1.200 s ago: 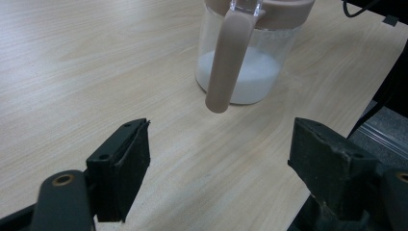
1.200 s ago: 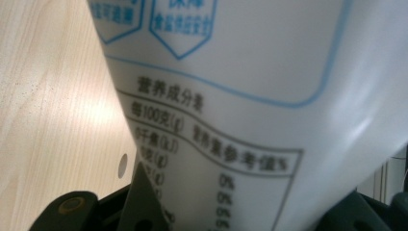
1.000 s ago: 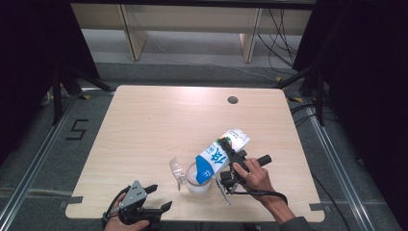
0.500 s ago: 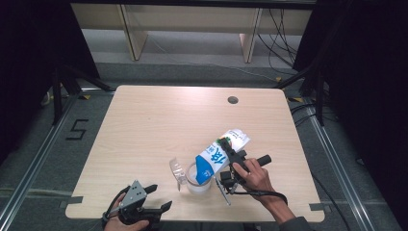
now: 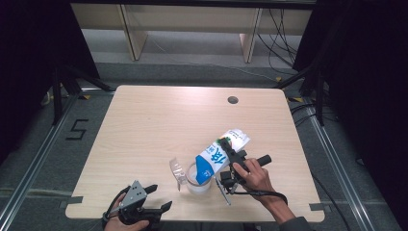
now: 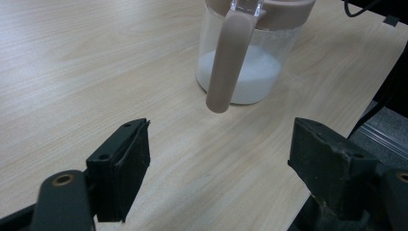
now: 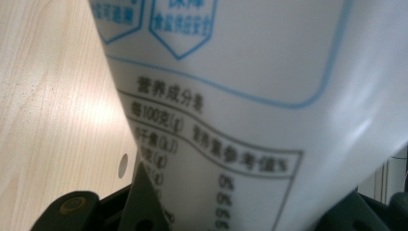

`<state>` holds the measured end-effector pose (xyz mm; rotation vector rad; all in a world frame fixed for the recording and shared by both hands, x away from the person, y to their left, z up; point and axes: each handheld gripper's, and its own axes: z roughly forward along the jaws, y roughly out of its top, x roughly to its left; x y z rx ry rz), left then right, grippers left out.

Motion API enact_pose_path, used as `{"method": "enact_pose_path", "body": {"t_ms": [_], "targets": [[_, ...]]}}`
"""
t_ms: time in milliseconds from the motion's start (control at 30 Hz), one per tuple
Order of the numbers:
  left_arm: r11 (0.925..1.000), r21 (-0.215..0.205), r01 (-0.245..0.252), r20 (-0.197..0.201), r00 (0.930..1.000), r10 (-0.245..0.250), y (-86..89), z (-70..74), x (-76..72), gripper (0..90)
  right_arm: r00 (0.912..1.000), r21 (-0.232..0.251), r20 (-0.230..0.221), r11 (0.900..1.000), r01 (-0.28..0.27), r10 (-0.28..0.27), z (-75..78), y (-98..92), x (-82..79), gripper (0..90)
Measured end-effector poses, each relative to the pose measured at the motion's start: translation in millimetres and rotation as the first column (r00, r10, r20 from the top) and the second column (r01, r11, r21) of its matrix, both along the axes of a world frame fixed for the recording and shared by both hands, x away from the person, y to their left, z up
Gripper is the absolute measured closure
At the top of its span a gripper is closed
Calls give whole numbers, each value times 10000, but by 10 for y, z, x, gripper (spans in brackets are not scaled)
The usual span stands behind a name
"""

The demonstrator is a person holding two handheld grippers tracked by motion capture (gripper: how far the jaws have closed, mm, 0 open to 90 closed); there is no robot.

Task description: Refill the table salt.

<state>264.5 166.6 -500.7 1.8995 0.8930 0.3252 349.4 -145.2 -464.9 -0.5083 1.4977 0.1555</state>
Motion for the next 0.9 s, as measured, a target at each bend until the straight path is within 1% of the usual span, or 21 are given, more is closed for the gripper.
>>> {"method": "enact_pose_path", "body": {"t_ms": [33, 67, 100, 133, 167, 200, 367, 467, 500, 633, 667, 700, 733, 767, 833, 867, 900], "targets": [[10000, -46, -23, -8, 10000, 23, -4, -2, 0, 217, 10000, 116, -27, 9999, 15, -15, -6, 0, -2, 643], [9999, -108, 8, 5, 10000, -8, -7, -9, 6, 216, 10000, 105, -25, 9999, 16, -16, -6, 0, -2, 643], [9999, -108, 8, 5, 10000, -8, -7, -9, 6, 217, 10000, 105, -25, 9999, 16, -16, -6, 0, -2, 643], [10000, -21, 42, 4, 10000, -42, -2, -7, 6, 217, 10000, 107, -21, 9999, 18, -18, -7, -1, -2, 643], [10000, -28, 34, 3, 10000, -34, -2, -7, 6, 216, 9995, 400, -239, 9990, 202, -193, -32, -13, -6, 643], [9999, -117, -10, -6, 10000, 10, -8, -9, 5, 216, 9996, 397, -229, 9990, 194, -185, -32, -13, -5, 643], [9999, -117, 1, -8, 10000, -1, -8, -10, 6, 216, 9996, 389, -222, 9990, 208, -200, -34, -13, -3, 644], [9999, -125, 0, -5, 10000, 0, -8, -10, 6, 216, 9997, 165, -178, 9997, 186, -183, -23, -17, -2, 644], [9999, -134, -23, -17, 10000, 22, -9, -10, 5, 216, 9996, 329, -208, 9993, 187, -180, -30, -12, -2, 645], [9999, -146, -25, -18, 10000, 25, -10, -10, 5, 216, 9996, 373, -192, 9991, 200, -193, -28, -17, 0, 646], [9999, -139, -18, -8, 10000, 18, -9, -10, 5, 216, 10000, 393, -65, 9992, 57, -54, -29, -18, 7, 646], [9999, -136, -14, -4, 10000, 14, -9, -10, 5, 216, 9999, 395, -78, 9992, 68, -65, -28, -19, 7, 646], [9999, -131, -8, -7, 10000, 8, -9, -10, 5, 216, 9999, 226, 126, 9997, -64, 61, -7, -13, 8, 646], [9998, -177, 29, -9, 10000, -30, -9, -13, 9, 216, 9999, 466, -64, 9989, 111, -108, -31, -22, 6, 646], [9999, -123, -9, -21, 10000, 9, -9, -8, 3, 216, 9999, 470, -59, 9988, 115, -112, -32, -23, 5, 646], [9999, -113, -23, -5, 10000, 23, -7, -7, 3, 217, 10000, 374, -21, 9993, 66, -65, -28, -19, 7, 646], [10000, -25, 28, 8, 10000, -28, 1, -5, 6, 216, 9998, 302, -84, 9994, 167, -164, -28, -18, 2, 646]]}}
